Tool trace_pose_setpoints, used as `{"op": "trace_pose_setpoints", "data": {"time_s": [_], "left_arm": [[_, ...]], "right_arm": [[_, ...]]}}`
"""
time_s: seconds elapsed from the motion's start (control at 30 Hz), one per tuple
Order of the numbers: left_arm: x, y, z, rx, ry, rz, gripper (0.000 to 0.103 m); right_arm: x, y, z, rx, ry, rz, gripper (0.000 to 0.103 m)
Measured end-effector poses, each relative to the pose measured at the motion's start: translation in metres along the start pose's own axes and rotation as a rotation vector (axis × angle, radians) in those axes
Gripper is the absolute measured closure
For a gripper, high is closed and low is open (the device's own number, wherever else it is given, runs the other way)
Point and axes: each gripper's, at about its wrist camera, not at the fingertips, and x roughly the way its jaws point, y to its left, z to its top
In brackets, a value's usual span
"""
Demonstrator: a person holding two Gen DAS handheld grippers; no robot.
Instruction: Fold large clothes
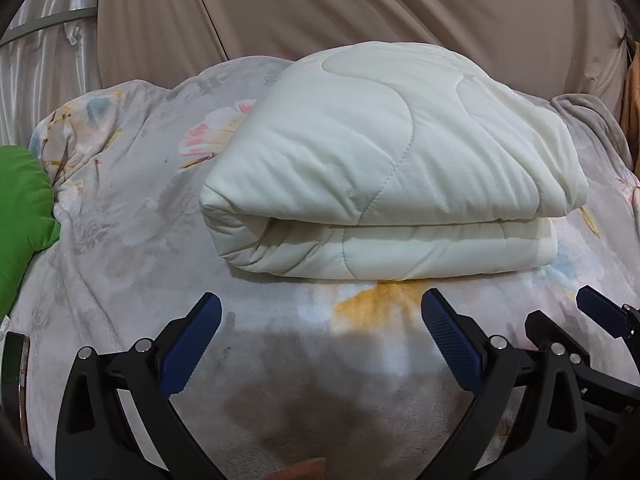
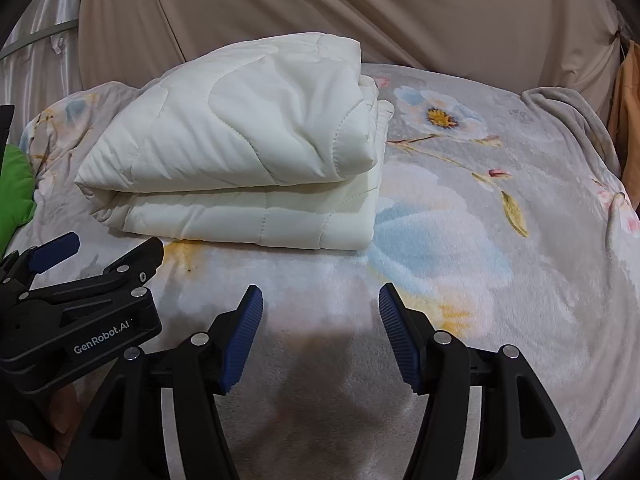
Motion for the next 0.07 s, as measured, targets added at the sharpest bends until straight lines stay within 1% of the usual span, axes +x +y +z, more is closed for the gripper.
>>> {"op": "trace_pose_setpoints", "data": {"time_s": [0.07], "left_arm": [[-0.0004, -0.0013, -0.0004, 0.005, -0.001, 0.005, 0.005]], "right_arm": [[0.0004, 0.0006, 0.0004, 0.0, 0.0, 0.0, 0.044]]}}
